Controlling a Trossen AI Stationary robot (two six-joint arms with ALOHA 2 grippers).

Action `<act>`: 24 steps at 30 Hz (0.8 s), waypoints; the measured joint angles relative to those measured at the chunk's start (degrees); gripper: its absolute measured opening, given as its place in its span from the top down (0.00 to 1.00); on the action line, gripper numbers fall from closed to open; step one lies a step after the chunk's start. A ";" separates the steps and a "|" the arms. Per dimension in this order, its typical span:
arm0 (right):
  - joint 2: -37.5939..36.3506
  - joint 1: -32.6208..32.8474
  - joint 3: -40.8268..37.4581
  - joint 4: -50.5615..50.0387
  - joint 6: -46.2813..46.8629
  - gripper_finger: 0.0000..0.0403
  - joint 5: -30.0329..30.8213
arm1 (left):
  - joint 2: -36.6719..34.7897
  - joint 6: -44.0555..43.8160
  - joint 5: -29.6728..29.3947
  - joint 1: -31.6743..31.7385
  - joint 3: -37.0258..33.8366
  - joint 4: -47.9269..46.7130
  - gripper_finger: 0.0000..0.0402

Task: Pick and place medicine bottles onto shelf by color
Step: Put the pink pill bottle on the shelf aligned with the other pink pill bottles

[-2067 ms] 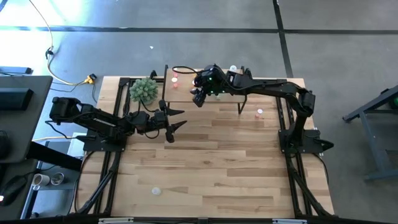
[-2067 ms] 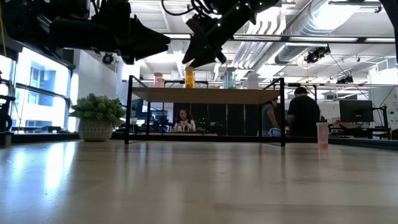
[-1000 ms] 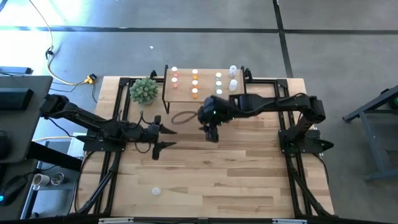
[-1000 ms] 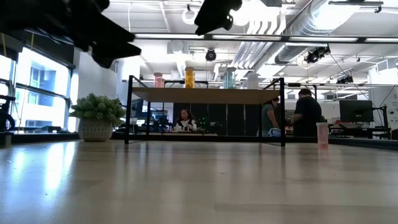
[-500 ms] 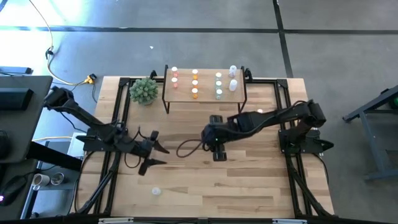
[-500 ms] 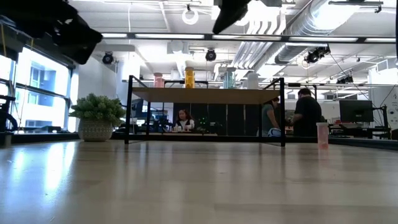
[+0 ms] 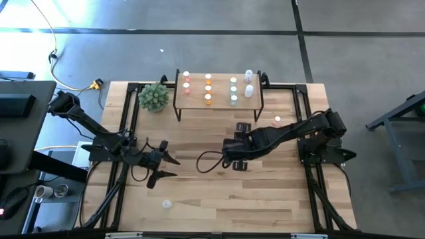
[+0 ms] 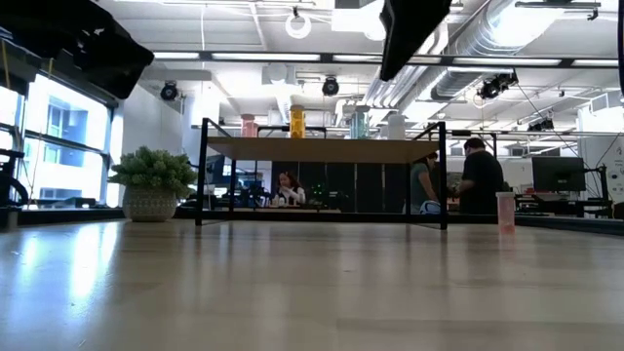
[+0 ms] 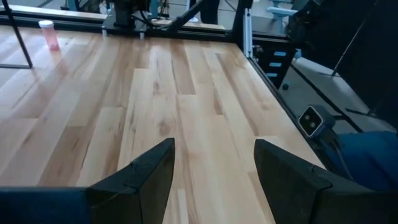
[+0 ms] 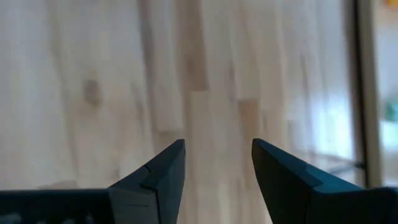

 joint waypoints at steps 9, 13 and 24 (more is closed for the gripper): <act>-4.00 -0.36 -10.99 -3.39 6.17 0.56 4.45 | 0.00 0.05 -0.14 0.00 0.00 -0.34 0.47; -8.86 -1.57 -19.35 -1.99 11.96 0.56 4.21 | 0.00 0.11 -0.16 0.02 0.00 -0.30 0.47; -29.96 -5.12 -39.11 5.22 19.35 0.56 3.62 | 0.00 0.09 -2.08 0.14 0.00 -0.29 0.47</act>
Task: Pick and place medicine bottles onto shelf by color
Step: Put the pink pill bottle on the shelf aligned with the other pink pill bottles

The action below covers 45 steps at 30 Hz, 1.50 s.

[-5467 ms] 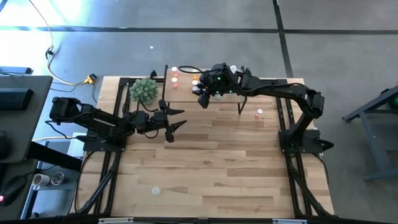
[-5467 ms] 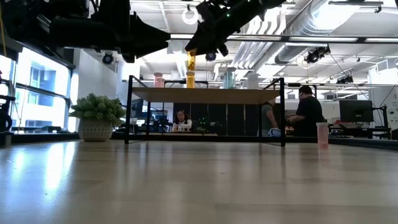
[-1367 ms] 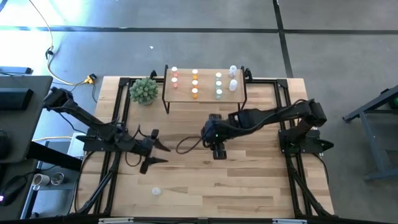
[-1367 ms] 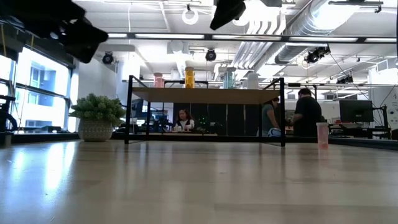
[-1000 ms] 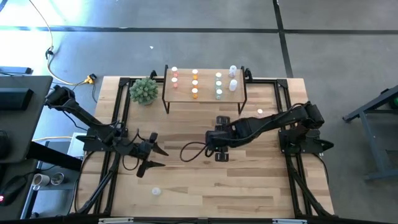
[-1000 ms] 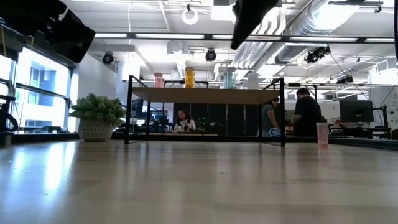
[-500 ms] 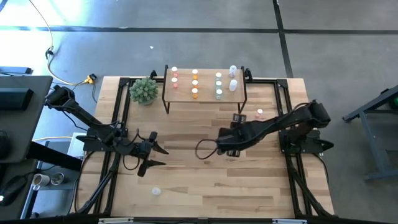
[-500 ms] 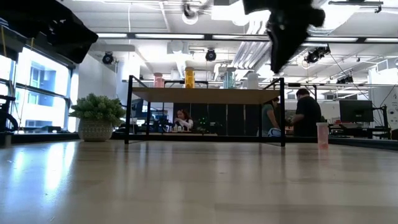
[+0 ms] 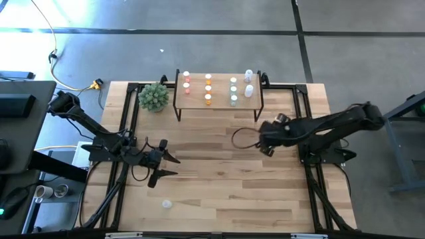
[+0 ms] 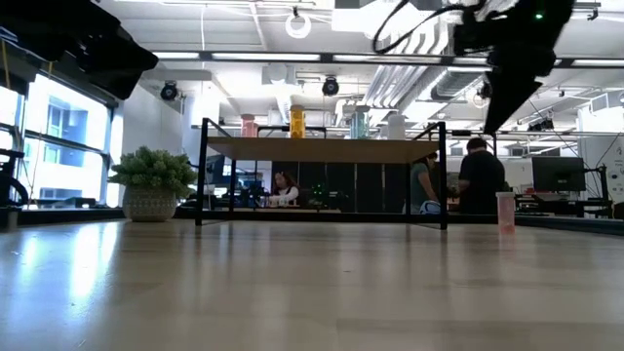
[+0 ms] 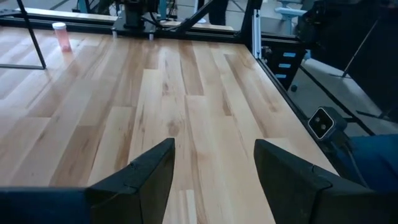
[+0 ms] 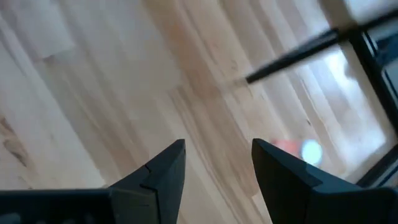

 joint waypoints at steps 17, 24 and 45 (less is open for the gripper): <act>-29.77 -20.46 -13.02 7.10 15.45 0.56 3.65 | 0.00 0.05 -0.02 0.02 0.00 0.02 0.47; -28.14 -28.53 -13.02 9.52 22.41 0.56 3.40 | 0.00 0.05 -0.02 0.02 0.00 0.02 0.47; -17.70 -46.03 -13.02 10.42 15.53 0.56 -8.98 | 0.00 0.53 0.00 0.00 0.00 -0.02 0.47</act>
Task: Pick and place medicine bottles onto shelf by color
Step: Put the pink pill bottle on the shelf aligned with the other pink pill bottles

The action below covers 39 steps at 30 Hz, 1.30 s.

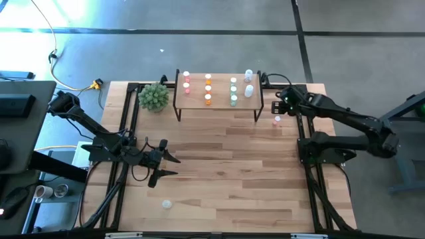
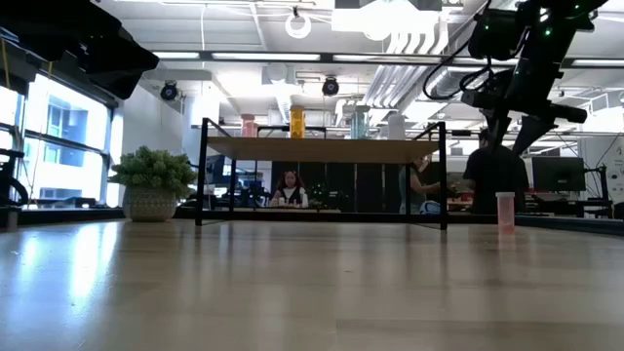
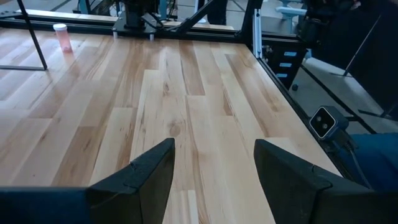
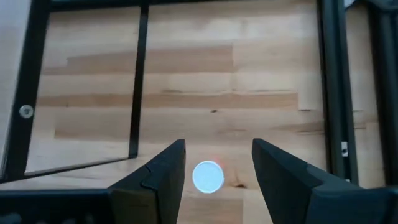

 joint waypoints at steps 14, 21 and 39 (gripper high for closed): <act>3.55 -5.65 0.00 -0.03 -0.08 0.56 -11.44 | 0.02 2.48 0.00 0.00 0.00 0.00 0.47; 7.84 -5.65 0.00 -0.45 0.38 0.56 -11.93 | 0.02 2.39 0.00 0.00 0.00 0.00 0.47; 15.54 -5.65 0.00 0.58 -0.19 0.56 -13.67 | 0.02 2.40 0.00 0.00 0.00 0.00 0.47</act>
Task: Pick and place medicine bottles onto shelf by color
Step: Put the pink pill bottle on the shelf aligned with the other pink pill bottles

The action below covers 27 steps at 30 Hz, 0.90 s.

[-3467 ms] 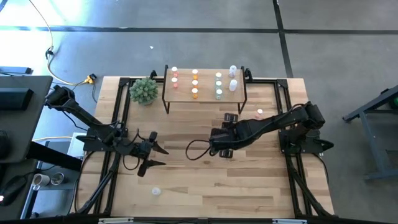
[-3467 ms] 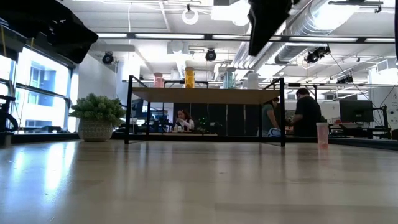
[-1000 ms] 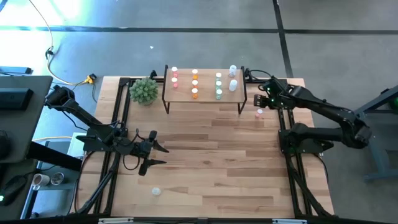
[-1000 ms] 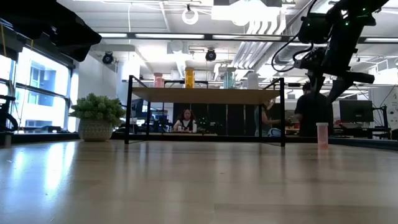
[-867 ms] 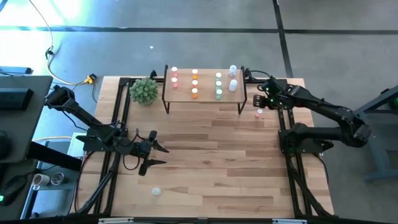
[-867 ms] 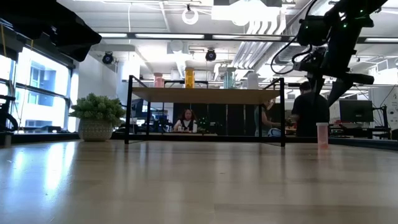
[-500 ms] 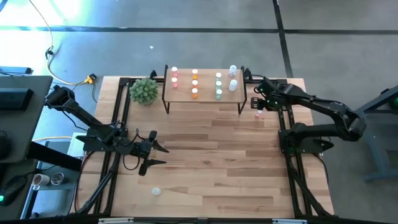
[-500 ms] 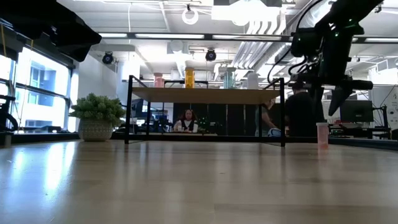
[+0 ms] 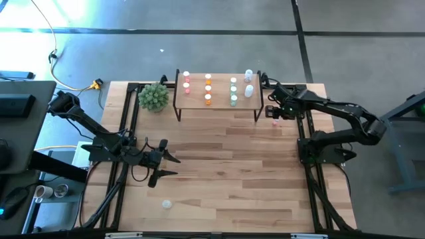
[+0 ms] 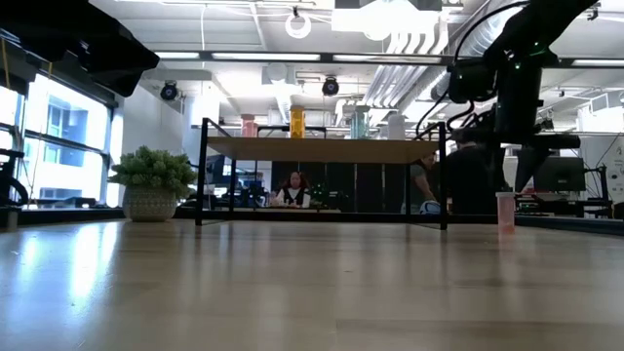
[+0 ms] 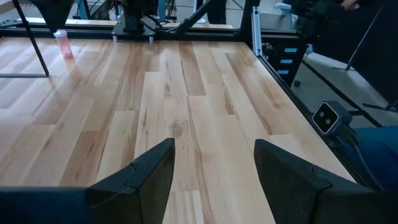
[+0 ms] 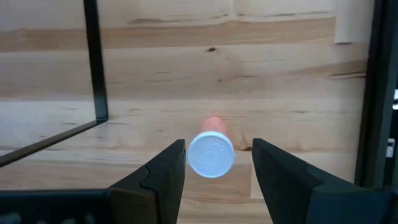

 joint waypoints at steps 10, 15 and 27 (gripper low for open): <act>0.00 0.00 0.00 0.72 0.06 0.56 -0.36 | 0.00 0.00 0.00 0.00 0.00 0.00 0.47; 0.00 0.06 0.00 0.70 0.08 0.56 -0.48 | 0.00 0.00 0.00 0.00 0.00 0.00 0.47; -0.02 0.04 -2.67 3.11 0.05 0.56 -1.03 | 0.00 0.00 -0.02 0.00 0.00 0.00 0.47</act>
